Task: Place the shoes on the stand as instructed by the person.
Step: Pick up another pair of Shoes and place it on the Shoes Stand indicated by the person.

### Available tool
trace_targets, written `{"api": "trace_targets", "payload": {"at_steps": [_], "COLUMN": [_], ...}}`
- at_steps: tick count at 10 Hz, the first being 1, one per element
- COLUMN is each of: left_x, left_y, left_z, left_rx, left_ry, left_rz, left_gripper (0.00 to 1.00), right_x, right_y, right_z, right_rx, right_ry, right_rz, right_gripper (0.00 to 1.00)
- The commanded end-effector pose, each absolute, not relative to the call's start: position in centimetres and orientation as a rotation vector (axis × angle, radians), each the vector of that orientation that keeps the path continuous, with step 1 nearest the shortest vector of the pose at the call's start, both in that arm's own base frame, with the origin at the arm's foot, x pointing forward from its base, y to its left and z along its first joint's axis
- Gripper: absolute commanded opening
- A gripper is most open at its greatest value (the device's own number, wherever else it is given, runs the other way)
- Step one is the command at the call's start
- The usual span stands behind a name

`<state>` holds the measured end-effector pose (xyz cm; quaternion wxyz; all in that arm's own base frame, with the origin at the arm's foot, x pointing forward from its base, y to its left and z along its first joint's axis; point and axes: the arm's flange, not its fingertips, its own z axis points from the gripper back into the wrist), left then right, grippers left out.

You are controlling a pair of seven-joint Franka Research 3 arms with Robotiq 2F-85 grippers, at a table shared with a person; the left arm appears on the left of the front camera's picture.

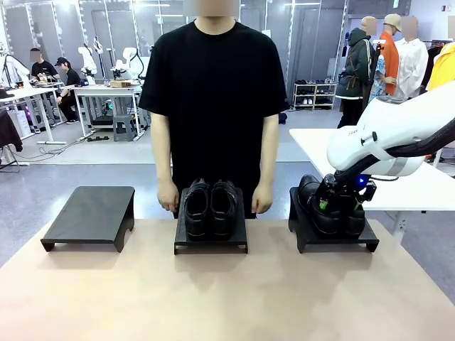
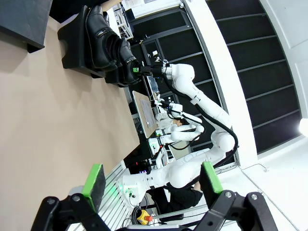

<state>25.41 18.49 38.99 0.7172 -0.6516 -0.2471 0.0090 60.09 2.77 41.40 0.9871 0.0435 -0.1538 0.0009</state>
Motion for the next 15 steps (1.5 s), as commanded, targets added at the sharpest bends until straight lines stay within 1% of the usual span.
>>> {"api": "trace_targets", "payload": {"at_steps": [1, 3, 4, 5, 7, 8, 9, 11, 12, 13, 15], "left_x": [25.4, 25.4, 25.4, 25.4, 25.4, 25.4, 25.4, 25.4, 25.4, 25.4, 25.4], "left_y": [18.5, 18.5, 18.5, 18.5, 18.5, 18.5, 18.5, 18.5, 18.5, 18.5, 18.5], "left_z": [39.2, 39.2, 39.2, 39.2, 39.2, 39.2, 39.2, 39.2, 39.2, 39.2, 39.2], "left_rx": [-1.444, -1.444, -1.444, -1.444, -1.444, -1.444, -1.444, -1.444, -1.444, -1.444, -1.444], "left_ry": [-0.56, -0.56, -0.56, -0.56, -0.56, -0.56, -0.56, -0.56, -0.56, -0.56, -0.56], "left_rz": [0.011, 0.011, 0.011, 0.011, 0.011, 0.011, 0.011, 0.011, 0.011, 0.011, 0.011], "left_gripper": [1.0, 1.0, 1.0, 1.0, 1.0, 1.0, 1.0, 1.0, 1.0, 1.0, 1.0], "right_x": [60.1, 60.1, 60.1, 58.8, 54.0, 51.3, 49.7, 45.1, 42.9, 40.2, 35.8], "right_y": [2.8, 2.8, 2.8, 2.6, 1.1, -0.5, -1.6, -5.8, -8.9, -13.4, -19.8], "right_z": [41.4, 41.4, 41.4, 43.1, 48.7, 51.1, 52.3, 53.9, 53.9, 53.1, 50.3], "right_rx": [0.087, 0.087, 0.087, 0.12, 0.252, 0.35, 0.392, 0.567, 0.69, 0.854, 1.065], "right_ry": [-0.309, -0.309, -0.309, -0.335, -0.332, -0.323, -0.31, -0.235, -0.206, -0.139, -0.121], "right_rz": [0.003, 0.003, 0.002, 0.016, 0.039, 0.035, 0.038, 0.034, 0.023, 0.019, -0.022], "right_gripper": [1.0, 1.0, 0.96, 1.0, 1.0, 1.0, 1.0, 1.0, 1.0, 1.0, 1.0]}}
